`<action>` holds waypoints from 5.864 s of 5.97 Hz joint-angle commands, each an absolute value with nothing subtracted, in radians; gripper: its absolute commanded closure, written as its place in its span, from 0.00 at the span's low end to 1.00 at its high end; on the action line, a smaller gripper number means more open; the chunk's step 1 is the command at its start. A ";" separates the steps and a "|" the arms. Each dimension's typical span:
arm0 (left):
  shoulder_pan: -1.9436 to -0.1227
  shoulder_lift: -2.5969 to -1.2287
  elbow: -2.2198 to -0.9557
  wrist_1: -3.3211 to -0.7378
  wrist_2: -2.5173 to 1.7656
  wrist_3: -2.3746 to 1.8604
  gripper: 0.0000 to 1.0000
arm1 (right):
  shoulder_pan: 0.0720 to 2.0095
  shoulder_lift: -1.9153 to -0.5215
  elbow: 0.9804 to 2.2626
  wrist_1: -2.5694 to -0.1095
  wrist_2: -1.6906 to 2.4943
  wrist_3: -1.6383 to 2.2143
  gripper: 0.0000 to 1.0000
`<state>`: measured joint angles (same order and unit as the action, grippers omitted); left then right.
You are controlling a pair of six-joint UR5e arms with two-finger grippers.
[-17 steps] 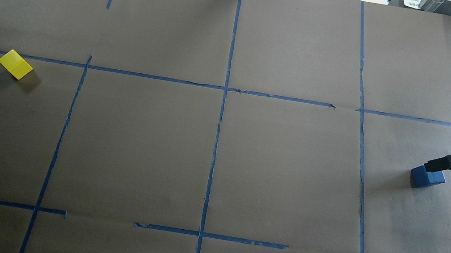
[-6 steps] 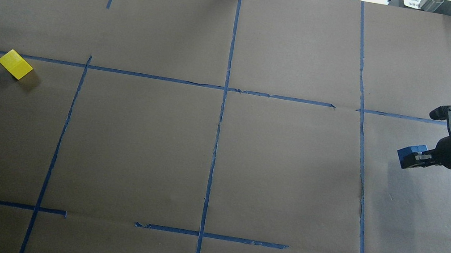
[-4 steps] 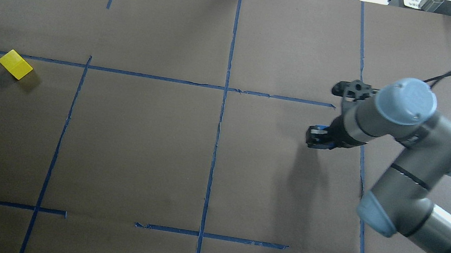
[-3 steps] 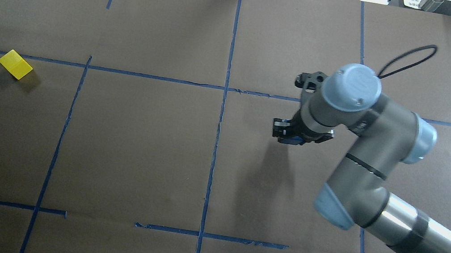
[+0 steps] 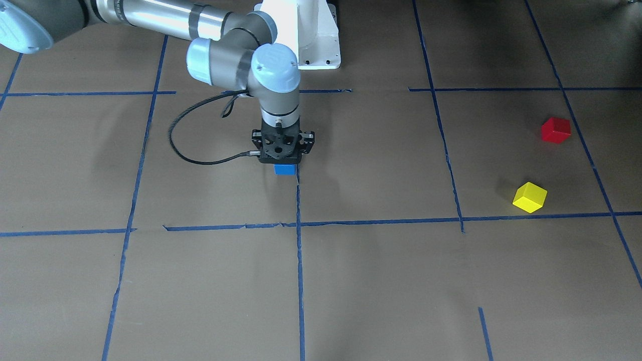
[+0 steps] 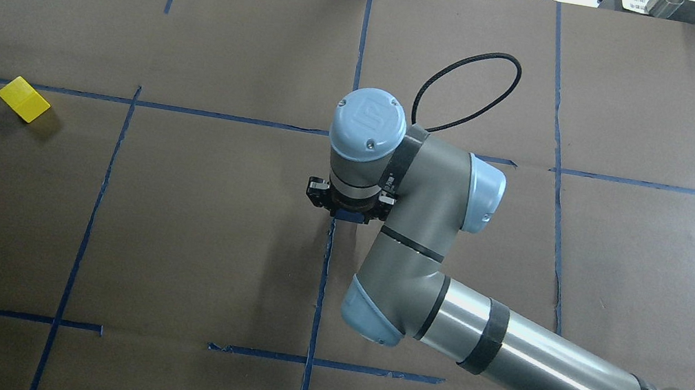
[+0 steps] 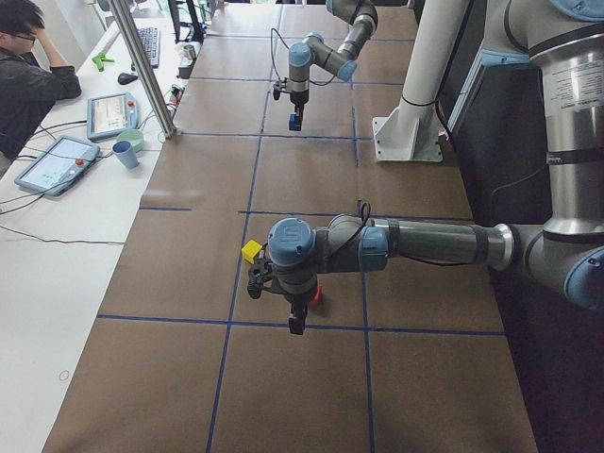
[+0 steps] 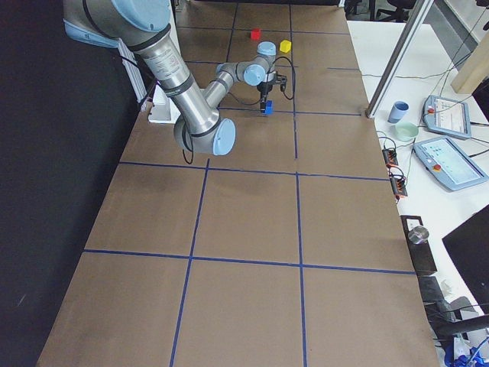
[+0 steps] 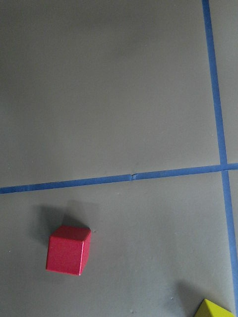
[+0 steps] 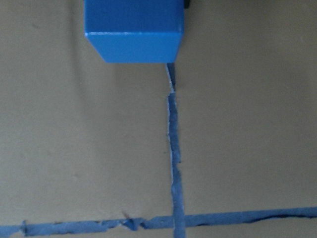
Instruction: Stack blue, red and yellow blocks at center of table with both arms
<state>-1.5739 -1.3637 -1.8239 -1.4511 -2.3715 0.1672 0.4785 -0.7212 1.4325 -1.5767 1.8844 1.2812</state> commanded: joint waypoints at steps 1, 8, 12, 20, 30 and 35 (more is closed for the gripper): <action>-1.574 -1.364 -1.824 -1.451 -2.372 0.167 0.00 | 0.460 -0.704 1.407 -1.577 1.879 1.286 0.91; -1.572 -1.365 -1.824 -1.451 -2.372 0.167 0.00 | 0.472 -0.703 1.441 -1.476 1.842 1.299 0.00; -1.509 -1.463 -1.841 -1.448 -2.365 0.156 0.00 | 0.752 -0.773 1.555 -1.690 2.018 0.968 0.00; -1.419 -1.407 -1.819 -1.632 -2.370 0.160 0.00 | 1.567 -1.769 1.902 -1.721 2.286 -0.499 0.00; -1.022 -1.316 -1.589 -2.399 -2.221 -0.540 0.00 | 1.577 -1.818 1.861 -1.717 2.315 -0.476 0.00; -1.009 -1.318 -1.592 -2.398 -2.184 -0.541 0.97 | 1.577 -1.815 1.853 -1.717 2.315 -0.476 0.00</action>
